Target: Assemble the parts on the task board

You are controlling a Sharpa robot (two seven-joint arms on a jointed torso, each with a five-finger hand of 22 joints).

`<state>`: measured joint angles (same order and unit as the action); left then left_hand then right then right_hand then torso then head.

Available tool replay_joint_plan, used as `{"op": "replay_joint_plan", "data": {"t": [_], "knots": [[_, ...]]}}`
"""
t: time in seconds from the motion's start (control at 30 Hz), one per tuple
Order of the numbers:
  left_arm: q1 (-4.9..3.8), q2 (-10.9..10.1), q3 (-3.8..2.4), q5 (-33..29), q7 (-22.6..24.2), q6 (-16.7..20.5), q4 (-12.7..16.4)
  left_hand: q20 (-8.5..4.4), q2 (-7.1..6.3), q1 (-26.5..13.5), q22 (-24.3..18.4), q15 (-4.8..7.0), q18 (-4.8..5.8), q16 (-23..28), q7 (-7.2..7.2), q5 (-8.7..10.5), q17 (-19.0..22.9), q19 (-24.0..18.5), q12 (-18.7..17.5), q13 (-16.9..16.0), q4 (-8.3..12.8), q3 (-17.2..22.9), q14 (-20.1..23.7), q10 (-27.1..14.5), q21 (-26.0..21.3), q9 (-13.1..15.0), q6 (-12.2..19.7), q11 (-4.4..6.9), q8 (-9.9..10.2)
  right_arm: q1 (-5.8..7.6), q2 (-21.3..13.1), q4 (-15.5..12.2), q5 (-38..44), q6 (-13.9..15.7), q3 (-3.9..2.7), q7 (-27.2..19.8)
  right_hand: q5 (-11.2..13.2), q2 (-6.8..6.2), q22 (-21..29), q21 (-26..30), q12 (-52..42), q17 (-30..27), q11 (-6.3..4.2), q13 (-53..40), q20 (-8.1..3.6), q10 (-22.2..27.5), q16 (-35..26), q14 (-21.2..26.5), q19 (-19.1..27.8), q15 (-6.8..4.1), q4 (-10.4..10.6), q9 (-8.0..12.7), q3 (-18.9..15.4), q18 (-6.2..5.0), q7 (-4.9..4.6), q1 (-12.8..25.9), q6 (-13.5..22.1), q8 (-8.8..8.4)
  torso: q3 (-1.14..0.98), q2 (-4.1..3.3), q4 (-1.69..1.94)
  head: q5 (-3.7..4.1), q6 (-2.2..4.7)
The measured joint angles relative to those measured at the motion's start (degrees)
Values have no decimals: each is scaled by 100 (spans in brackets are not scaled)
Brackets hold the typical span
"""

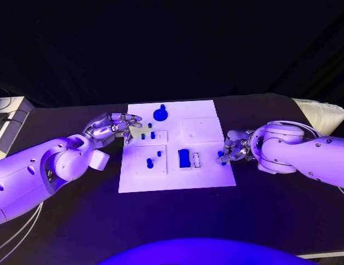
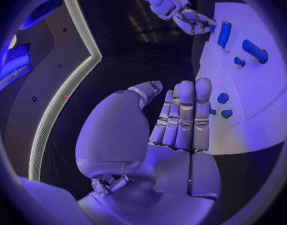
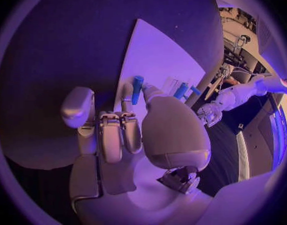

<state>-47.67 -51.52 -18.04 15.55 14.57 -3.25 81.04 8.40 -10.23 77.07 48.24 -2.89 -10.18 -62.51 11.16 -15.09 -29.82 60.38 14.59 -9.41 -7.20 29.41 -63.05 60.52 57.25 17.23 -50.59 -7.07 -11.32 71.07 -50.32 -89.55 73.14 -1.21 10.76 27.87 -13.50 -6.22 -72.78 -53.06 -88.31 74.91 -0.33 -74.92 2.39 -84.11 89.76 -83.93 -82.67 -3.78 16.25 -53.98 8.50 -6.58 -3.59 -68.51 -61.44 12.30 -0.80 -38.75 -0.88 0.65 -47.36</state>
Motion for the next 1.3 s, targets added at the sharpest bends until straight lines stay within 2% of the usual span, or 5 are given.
{"op": "replay_joint_plan", "data": {"t": [0.33,0.57,1.07,1.17,1.3], "knots": [[0,-3,0,0,-5,0,2,0,0,0,0,0,0,0,0,0,1,0,0,-4,-17,-17,0,0,0,-4,0,0,0,-46,62,-6,280,26,-23,-47,13,-113,-23,31,22,0,2,1,0,0,0,0,0,0,-33,-222,484,-1,-38,-671,32,22,-3,-2,-2,-8,-17],[0,-5,0,0,-13,0,2,0,0,0,-1,0,0,0,0,0,1,0,0,-4,-16,-17,0,0,0,-4,0,0,0,-60,65,-39,319,73,-21,-66,-892,-338,-82,65,22,0,92,1,0,13,0,-3,0,45,392,-426,911,-1,-153,-911,145,23,-1,-1,-2,-13,-22],[0,-12,0,-1,-30,-1,3,0,0,0,-1,0,0,0,0,0,2,0,0,-3,-16,-17,0,0,0,-9,0,0,0,-58,-44,-108,-112,344,6,-66,-1357,-494,-142,65,22,0,95,0,42,12,0,-21,0,63,388,-433,1085,-2,-262,-671,254,9,0,2,-8,-23,-27],[0,-12,0,-1,-35,-2,3,0,0,0,-1,0,0,0,0,0,2,0,0,-3,-24,-15,0,-1,0,-11,0,0,0,-20,-81,-152,-329,401,19,-57,-1357,-496,-142,65,22,0,104,-3,42,21,0,-21,0,63,247,-433,1227,-2,-272,-626,264,-424,0,2,-8,-24,-26],[0,-13,0,-1,-43,-3,3,0,0,0,-1,0,0,0,0,0,2,0,0,-3,-49,-16,0,0,0,-14,0,0,0,50,-100,-227,-604,478,22,-53,-1358,-504,-150,65,22,0,104,-3,42,22,0,-20,0,63,-135,396,1622,-2,-234,-619,337,-611,0,2,-8,-25,-27]]}}
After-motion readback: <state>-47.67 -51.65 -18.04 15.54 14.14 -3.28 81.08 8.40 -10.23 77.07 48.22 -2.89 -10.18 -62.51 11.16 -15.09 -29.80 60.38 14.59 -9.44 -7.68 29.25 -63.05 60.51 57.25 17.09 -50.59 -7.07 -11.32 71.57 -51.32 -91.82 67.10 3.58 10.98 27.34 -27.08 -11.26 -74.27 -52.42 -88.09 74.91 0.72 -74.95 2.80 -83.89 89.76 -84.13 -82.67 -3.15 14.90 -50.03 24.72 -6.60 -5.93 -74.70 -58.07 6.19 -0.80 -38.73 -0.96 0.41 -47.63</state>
